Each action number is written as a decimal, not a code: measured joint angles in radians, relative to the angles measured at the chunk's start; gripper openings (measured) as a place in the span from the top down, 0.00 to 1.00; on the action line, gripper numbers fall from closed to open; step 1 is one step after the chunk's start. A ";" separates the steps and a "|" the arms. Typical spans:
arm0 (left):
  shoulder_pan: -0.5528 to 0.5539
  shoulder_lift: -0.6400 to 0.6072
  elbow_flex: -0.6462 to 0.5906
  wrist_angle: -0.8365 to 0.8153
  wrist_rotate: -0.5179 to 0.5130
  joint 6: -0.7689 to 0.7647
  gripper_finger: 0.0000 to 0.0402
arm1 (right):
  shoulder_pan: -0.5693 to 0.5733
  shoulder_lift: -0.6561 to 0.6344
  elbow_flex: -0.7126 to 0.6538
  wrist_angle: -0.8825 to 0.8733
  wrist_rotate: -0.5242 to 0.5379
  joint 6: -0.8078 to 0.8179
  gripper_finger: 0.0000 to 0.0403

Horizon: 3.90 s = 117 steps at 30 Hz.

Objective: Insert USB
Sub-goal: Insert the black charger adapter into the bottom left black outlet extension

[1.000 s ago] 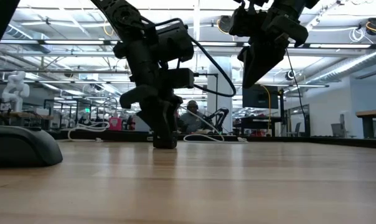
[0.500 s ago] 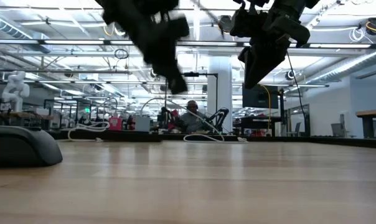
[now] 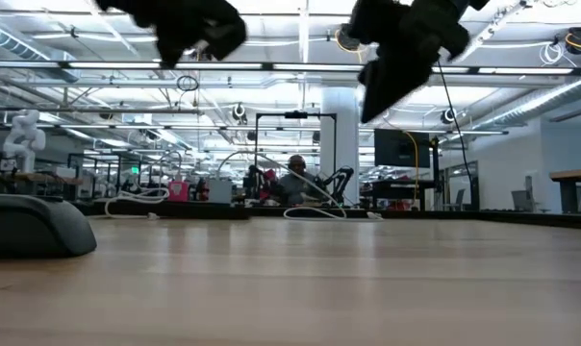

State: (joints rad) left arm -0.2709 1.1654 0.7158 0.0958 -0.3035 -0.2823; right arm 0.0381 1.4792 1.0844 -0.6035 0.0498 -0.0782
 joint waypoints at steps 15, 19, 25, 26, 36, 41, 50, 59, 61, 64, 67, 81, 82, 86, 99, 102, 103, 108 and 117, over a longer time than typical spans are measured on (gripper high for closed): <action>-0.580 -0.015 -0.088 0.124 -0.660 -0.014 0.63 | 0.180 0.330 0.000 0.833 -0.078 0.176 1.00; -0.654 0.048 -0.087 0.123 -0.719 -0.081 0.63 | 0.206 0.407 0.011 1.002 -0.075 0.244 1.00; -0.710 0.190 -0.087 0.122 -0.780 -0.193 0.63 | 0.229 0.484 0.152 1.004 -0.067 0.265 1.00; -0.722 0.204 -0.087 0.122 -0.798 -0.209 0.63 | 0.233 0.493 0.185 0.982 -0.067 0.262 1.00; -0.792 0.229 -0.087 0.133 -0.874 -0.236 0.63 | 0.262 0.500 0.487 0.504 -0.033 0.047 0.79; -0.792 0.229 -0.087 0.145 -0.846 -0.197 0.63 | 0.322 0.500 0.562 0.420 0.043 -0.328 0.64; -0.744 0.227 -0.087 0.375 -0.693 -0.011 0.63 | 0.346 0.499 0.591 0.408 0.109 -0.767 0.54; -0.639 0.227 -0.086 0.382 -0.551 0.004 0.63 | 0.335 0.502 0.591 0.413 0.074 -0.862 0.53; -0.613 0.227 -0.086 0.369 -0.523 0.004 0.63 | 0.336 0.505 0.591 0.405 0.054 -0.862 0.53; -0.581 0.227 -0.086 0.362 -0.471 0.004 0.63 | 0.336 0.505 0.591 0.397 0.052 -0.862 0.53; -0.555 0.227 -0.086 0.363 -0.431 0.011 0.63 | 0.336 0.505 0.591 0.382 0.052 -0.863 0.53; -0.465 0.227 -0.087 0.370 -0.277 0.036 0.63 | 0.334 0.567 0.591 0.358 0.090 -0.936 0.53; -0.461 0.226 -0.087 0.372 -0.269 0.037 0.63 | 0.334 0.567 0.591 0.358 0.095 -0.936 0.53; -0.448 0.226 -0.087 0.371 -0.242 0.036 0.63 | 0.335 0.567 0.590 0.360 0.107 -0.953 0.55; -0.445 0.226 -0.090 0.333 -0.212 0.002 0.63 | 0.334 0.600 0.588 0.400 0.147 -0.961 0.71; -0.445 0.226 -0.088 0.320 -0.215 -0.029 0.63 | 0.334 0.596 0.588 0.397 0.152 -0.943 0.71; -0.445 0.224 -0.087 0.318 -0.219 -0.034 0.63 | 0.335 0.594 0.588 0.396 0.159 -0.943 0.71; -0.458 0.198 -0.087 0.300 -0.237 -0.049 0.53 | 0.339 0.592 0.588 0.402 0.214 -0.916 0.71; -0.497 0.067 -0.035 -0.019 -0.306 -0.163 0.50 | 0.334 0.585 0.600 0.402 0.256 -0.881 0.71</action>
State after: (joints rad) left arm -0.7677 1.2327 0.6807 0.0772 -0.6099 -0.4457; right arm 0.3725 2.0644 1.6842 -0.2018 0.3058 -0.9593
